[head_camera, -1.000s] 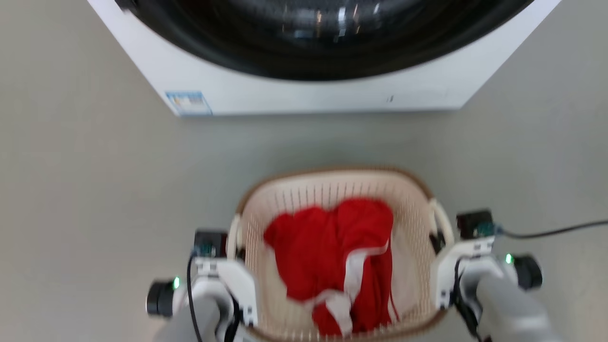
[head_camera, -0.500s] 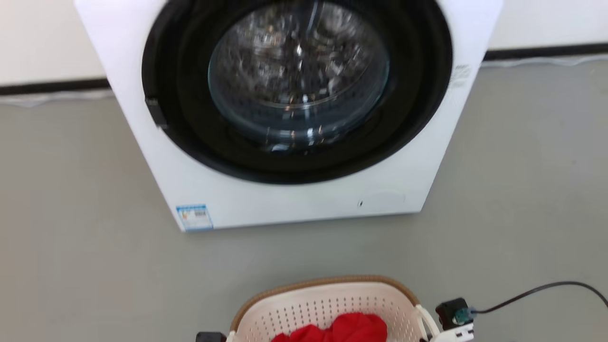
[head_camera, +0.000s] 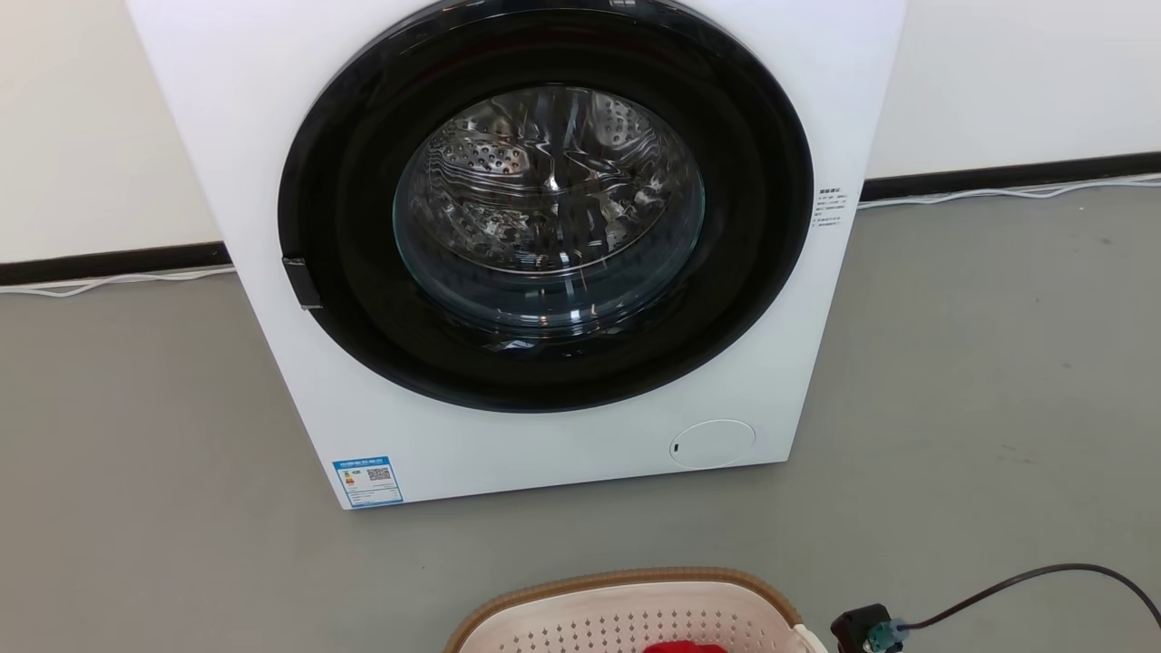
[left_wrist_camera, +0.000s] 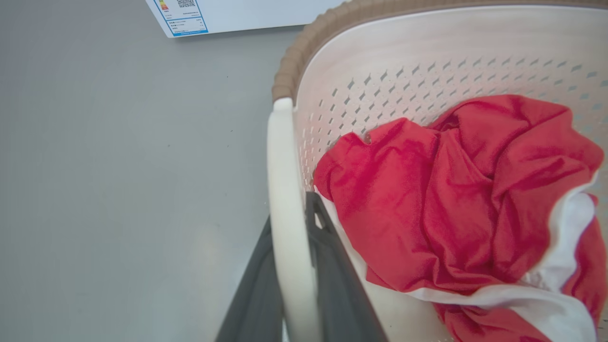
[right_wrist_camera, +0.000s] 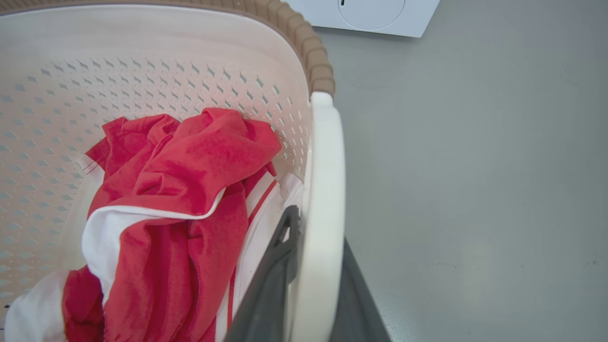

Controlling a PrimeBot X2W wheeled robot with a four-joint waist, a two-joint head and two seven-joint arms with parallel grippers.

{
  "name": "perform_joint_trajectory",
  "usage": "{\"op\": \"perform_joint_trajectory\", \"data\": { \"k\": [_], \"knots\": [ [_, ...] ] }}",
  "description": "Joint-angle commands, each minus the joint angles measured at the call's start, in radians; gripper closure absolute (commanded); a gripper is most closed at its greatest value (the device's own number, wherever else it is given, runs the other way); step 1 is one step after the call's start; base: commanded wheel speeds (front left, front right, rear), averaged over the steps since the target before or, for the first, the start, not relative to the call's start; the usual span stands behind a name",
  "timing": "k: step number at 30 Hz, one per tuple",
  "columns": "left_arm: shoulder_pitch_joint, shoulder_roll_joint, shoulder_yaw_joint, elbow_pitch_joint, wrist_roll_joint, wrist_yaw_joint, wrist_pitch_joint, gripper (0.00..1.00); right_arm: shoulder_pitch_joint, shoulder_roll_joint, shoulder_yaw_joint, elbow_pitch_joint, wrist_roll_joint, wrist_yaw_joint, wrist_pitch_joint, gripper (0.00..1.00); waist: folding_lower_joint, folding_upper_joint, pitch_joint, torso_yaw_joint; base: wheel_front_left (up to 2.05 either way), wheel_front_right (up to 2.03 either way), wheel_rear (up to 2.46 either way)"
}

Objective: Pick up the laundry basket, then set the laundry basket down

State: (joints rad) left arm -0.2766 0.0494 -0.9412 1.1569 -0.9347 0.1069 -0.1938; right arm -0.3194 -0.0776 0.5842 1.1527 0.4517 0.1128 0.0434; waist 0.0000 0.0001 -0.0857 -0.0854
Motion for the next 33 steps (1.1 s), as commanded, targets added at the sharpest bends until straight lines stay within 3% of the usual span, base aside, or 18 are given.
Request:
{"op": "perform_joint_trajectory", "data": {
  "k": [1,33],
  "knots": [
    [-0.035,0.001,0.007,-0.019,-0.001,0.002,-0.017,1.0,-0.026,0.027,0.032,-0.017,-0.003,0.018,-0.011,1.0,0.0,-0.0001,0.0,0.002,0.0,0.0,0.0],
    [-0.063,0.001,-0.074,0.002,-0.084,0.005,-0.06,1.0,-0.062,0.027,0.05,0.026,0.043,0.018,-0.049,1.0,0.0,-0.0001,0.01,0.008,0.0,0.0,0.0]
  ]
}}
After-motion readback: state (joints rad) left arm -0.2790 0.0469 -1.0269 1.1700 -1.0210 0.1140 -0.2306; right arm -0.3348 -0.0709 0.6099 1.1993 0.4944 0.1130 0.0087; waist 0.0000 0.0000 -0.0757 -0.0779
